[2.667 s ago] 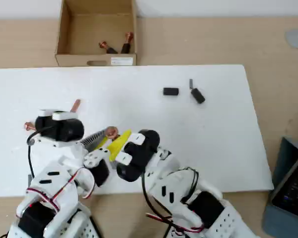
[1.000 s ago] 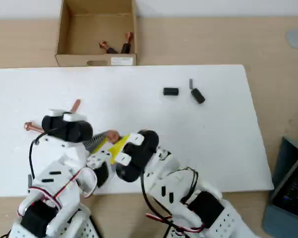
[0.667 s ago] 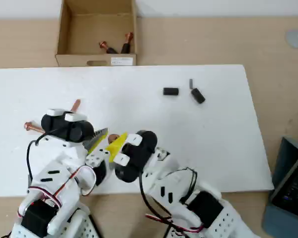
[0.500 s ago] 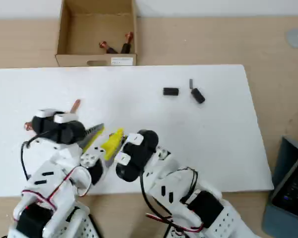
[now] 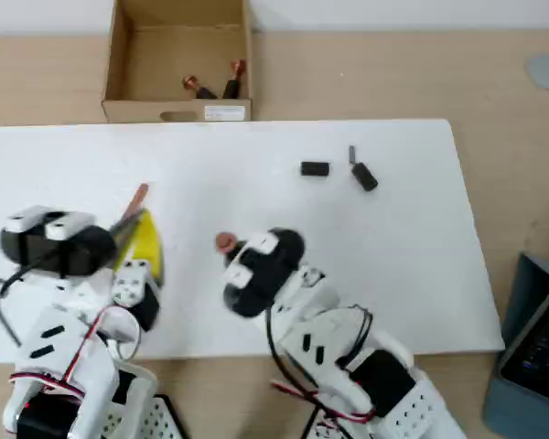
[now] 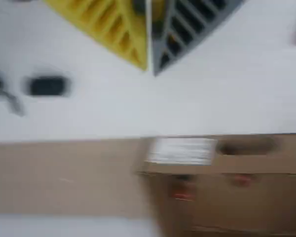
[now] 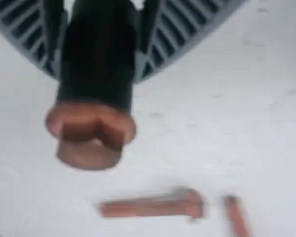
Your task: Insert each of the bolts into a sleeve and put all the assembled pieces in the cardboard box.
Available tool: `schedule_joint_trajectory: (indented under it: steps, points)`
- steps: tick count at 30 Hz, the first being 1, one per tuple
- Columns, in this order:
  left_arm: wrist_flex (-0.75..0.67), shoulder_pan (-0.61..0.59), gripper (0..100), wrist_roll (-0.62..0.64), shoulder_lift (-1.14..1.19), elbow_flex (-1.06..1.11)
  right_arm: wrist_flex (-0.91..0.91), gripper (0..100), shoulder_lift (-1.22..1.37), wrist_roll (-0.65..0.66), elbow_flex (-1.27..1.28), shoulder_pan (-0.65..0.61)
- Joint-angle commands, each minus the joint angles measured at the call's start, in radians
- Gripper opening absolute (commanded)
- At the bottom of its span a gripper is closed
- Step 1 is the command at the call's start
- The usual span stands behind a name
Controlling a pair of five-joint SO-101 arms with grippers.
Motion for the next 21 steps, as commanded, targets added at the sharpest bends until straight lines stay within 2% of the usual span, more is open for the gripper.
schedule_joint_trajectory:
  steps: [1,5,9,21]
  points:
    - [-0.025,-0.163,0,-0.018,-0.001,0.058,-0.003,0.9,-0.004,0.002,-0.073,0.114]
    - [-0.025,-0.292,0,-0.018,-0.001,0.213,0.043,0.9,-0.002,0.002,-0.128,0.162]
    - [-0.025,-0.353,0,-0.018,-0.001,0.344,0.080,0.9,0.067,0.000,-0.223,0.185]
    - [-0.025,-0.364,0,-0.018,-0.002,0.520,0.055,0.9,0.742,-0.078,-0.766,0.223]
